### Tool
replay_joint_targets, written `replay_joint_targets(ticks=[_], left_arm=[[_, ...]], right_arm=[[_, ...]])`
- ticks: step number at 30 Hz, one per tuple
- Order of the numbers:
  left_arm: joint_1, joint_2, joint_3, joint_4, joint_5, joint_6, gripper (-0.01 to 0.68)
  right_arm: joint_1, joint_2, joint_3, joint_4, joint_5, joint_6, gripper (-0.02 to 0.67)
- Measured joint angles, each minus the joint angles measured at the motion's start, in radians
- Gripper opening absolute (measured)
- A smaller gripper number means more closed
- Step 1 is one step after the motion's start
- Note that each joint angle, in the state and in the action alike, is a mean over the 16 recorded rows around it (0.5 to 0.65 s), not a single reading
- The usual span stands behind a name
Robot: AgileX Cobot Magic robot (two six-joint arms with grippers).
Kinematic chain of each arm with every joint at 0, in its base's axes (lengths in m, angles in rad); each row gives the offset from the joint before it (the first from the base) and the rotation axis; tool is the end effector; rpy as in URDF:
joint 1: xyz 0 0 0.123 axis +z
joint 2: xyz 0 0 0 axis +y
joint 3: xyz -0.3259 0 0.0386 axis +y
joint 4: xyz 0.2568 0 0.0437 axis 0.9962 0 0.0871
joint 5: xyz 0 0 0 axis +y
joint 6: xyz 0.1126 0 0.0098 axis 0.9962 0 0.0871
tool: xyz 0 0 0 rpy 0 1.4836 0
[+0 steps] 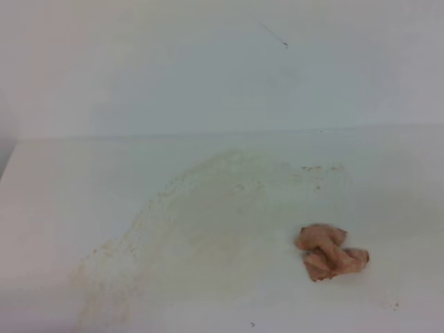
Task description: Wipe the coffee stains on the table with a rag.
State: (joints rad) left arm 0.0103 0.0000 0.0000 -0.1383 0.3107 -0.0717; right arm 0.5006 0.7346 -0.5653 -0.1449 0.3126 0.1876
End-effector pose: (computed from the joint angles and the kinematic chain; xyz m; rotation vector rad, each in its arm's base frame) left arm 0.0411 -0.0043 0.1805 -0.1613 1.7875 -0.1762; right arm 0.1330 0.0670 0.3268 -0.4130 1.9319 0.3167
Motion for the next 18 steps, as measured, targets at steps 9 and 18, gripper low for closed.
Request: replay_joint_targets(ticks=[9, 18], left_arm=[[0.0, 0.0, 0.0, 0.0, 0.0, 0.0, -0.001], [0.0, 0.0, 0.0, 0.0, 0.0, 0.0, -0.002]], right_arm=[[-0.081, -0.144, 0.002, -0.018, 0.051, -0.005, -0.003], [-0.241, -0.367, 0.129, -0.177, 0.016, -0.031, -0.003]])
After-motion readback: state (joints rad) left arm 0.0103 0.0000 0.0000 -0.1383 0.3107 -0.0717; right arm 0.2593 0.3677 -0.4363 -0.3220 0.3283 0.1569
